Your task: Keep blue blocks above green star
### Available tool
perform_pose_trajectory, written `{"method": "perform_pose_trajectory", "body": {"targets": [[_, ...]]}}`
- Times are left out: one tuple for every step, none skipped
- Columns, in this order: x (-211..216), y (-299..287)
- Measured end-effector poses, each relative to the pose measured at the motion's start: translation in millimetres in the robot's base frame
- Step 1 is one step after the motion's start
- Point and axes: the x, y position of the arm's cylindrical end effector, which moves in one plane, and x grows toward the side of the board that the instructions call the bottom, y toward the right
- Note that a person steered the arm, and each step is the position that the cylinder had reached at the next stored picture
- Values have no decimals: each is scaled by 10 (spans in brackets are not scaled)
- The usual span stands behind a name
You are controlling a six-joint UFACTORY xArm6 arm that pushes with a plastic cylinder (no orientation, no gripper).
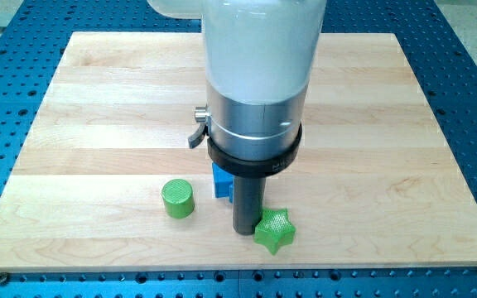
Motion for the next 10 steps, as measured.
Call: {"method": "perform_pose_trajectory", "body": {"targets": [[-337, 270], [-607, 419], [-354, 443], [-111, 151], [-139, -456], [-316, -525], [-495, -160], [-661, 58], [-826, -8], [-865, -42]]}}
